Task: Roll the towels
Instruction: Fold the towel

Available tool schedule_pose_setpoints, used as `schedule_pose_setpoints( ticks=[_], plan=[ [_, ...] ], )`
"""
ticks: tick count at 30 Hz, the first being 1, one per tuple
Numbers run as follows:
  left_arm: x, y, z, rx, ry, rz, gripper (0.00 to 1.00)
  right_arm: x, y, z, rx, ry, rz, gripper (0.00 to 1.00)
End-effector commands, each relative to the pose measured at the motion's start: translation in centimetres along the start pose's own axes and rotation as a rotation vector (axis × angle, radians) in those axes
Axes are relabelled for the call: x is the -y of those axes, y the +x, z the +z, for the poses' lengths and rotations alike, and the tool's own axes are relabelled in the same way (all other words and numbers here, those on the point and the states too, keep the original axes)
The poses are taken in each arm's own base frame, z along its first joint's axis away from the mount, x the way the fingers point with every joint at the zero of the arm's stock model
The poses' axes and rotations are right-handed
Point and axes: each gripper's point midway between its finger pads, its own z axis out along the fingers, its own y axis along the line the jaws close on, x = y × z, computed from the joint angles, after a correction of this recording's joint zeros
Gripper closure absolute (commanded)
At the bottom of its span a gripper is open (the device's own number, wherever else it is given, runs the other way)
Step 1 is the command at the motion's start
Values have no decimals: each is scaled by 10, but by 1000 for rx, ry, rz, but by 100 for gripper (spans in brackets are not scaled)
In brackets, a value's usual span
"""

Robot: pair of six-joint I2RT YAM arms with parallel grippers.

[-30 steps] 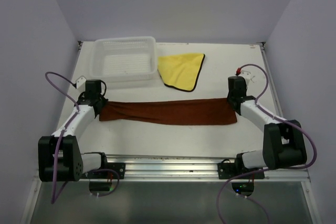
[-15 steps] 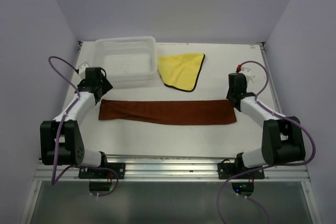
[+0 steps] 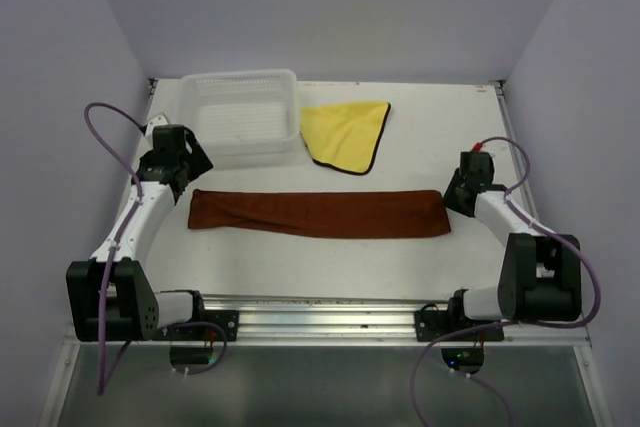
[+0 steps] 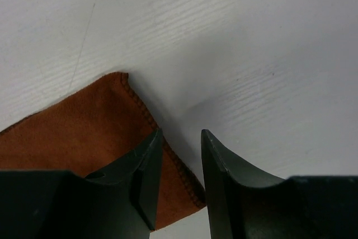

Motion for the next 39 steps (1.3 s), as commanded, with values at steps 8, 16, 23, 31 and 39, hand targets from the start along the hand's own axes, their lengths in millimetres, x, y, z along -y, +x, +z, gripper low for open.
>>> schedule_pose_setpoints(
  ticks=[8, 16, 23, 31, 39],
  plan=[
    [0, -10, -13, 35, 50, 68, 18, -20, 29, 10, -163, -113, 16, 61],
    [3, -15, -12, 46, 58, 73, 18, -20, 29, 25, -196, -87, -7, 84],
    [9, -15, -9, 37, 77, 84, 18, 0, -13, 45, -164, 0, 50, 100],
    [35, 0, 0, -59, 215, 154, 19, 44, -57, 69, -133, 90, 193, 100],
    [46, 49, -15, -156, 261, 244, 21, 44, -68, 72, -139, 75, 178, 87]
  ],
)
